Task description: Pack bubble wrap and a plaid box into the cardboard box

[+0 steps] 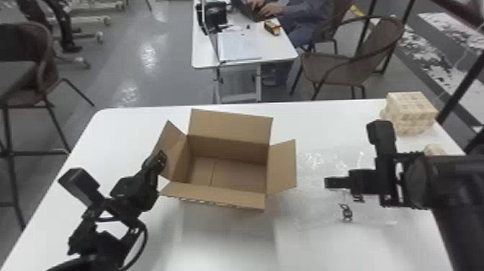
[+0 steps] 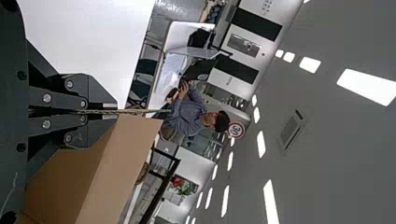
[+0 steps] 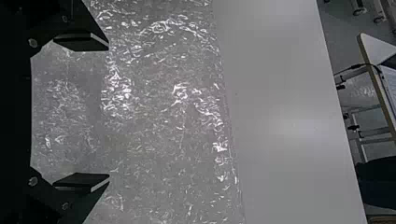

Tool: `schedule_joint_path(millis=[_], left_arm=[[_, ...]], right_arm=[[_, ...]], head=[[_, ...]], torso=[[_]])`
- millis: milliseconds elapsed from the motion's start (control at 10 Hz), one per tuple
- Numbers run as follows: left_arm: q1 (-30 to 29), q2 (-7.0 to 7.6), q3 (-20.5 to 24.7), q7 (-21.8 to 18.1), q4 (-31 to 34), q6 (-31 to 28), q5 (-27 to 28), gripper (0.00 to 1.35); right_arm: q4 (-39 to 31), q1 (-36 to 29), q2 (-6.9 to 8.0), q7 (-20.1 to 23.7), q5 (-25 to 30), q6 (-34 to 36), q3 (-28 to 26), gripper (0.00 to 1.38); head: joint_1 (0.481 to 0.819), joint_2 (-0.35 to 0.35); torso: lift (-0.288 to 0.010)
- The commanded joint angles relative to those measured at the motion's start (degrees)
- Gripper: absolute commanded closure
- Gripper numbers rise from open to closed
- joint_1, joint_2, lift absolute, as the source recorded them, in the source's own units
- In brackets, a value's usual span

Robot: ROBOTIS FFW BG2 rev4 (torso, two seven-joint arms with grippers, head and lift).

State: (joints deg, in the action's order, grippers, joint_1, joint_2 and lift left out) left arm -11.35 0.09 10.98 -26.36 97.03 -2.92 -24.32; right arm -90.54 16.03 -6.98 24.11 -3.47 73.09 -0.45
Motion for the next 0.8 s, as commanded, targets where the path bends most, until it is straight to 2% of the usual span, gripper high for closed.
schedule_joint_path(millis=[0, 100, 300, 500, 700], left_arm=[[0.1, -0.24, -0.08, 0.0, 0.0, -0.07, -0.2, 1.21], [0.1, -0.24, -0.08, 0.0, 0.0, -0.07, -0.2, 1.21], [0.02, -0.24, -0.08, 0.0, 0.0, -0.24, -0.2, 1.21], [0.1, -0.24, -0.08, 0.0, 0.0, -0.33, -0.2, 1.21], [0.1, -0.24, -0.08, 0.0, -0.09, -0.33, -0.29, 1.21]], right_arm=[[0.89, 0.23, -0.05, 0.5, 0.3, 0.38, 0.09, 0.43], [1.07, 0.23, -0.22, 1.56, 0.74, 0.3, 0.09, 0.56], [1.77, 0.32, -0.66, 6.65, 1.62, -1.37, -0.26, 0.84], [-0.34, -0.29, -0.93, 7.62, 1.62, -1.37, -0.78, 0.88], [-2.01, -1.17, -1.28, 8.76, 1.62, -1.37, -2.01, 1.03]], head=[[0.695, 0.049], [0.695, 0.047], [0.695, 0.049], [0.695, 0.054], [0.695, 0.05]], torso=[[-0.11], [-0.11], [-0.11], [-0.11], [-0.11]])
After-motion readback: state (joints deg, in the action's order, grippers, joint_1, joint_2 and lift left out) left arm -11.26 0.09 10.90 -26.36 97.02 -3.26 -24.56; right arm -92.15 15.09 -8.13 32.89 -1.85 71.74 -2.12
